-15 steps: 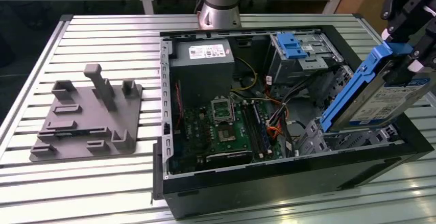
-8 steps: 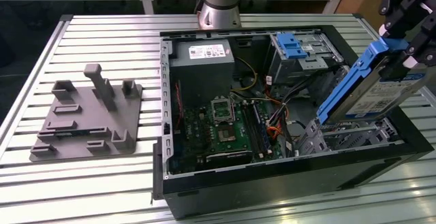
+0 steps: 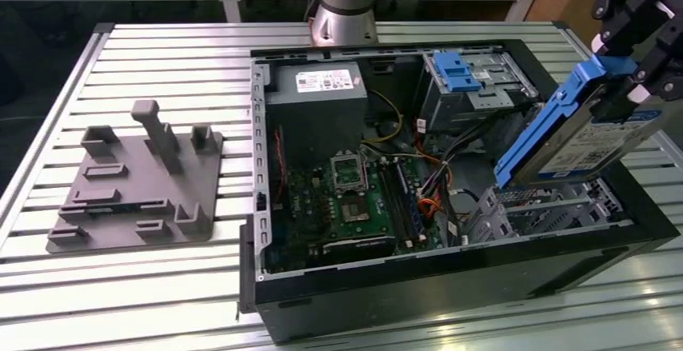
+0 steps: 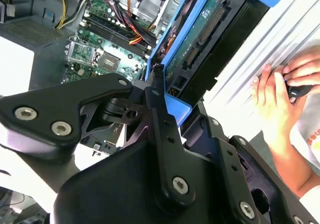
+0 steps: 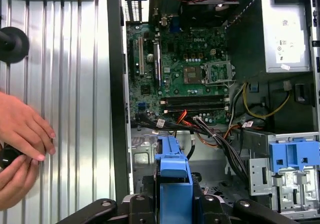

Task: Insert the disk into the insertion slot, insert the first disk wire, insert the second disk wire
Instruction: 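Insert the disk into the insertion slot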

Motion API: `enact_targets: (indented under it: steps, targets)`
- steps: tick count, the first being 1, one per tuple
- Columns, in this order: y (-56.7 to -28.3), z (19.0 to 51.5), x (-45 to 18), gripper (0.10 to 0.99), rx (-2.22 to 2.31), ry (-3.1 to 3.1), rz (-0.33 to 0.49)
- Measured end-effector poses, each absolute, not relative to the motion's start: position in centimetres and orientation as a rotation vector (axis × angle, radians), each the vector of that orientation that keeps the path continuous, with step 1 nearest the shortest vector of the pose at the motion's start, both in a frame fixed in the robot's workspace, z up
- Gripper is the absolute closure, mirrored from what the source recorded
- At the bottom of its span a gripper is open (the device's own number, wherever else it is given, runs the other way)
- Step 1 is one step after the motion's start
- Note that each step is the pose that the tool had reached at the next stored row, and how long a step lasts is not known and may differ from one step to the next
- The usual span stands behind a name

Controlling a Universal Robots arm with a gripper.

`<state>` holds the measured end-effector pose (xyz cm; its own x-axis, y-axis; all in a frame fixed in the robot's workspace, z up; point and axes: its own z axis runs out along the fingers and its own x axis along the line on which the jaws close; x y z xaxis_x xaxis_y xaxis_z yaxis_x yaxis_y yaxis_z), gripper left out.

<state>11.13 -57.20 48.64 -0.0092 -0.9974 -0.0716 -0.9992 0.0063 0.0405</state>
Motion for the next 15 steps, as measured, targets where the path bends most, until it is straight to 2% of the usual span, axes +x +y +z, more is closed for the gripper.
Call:
enact_targets:
  steps: [7, 15]
  targets:
    - [-57.2, 48.58, 11.11, 0.722, -2.249, 2.135, 0.094]
    - [-57.2, 48.56, 11.43, 0.722, -2.25, 2.137, 0.096]
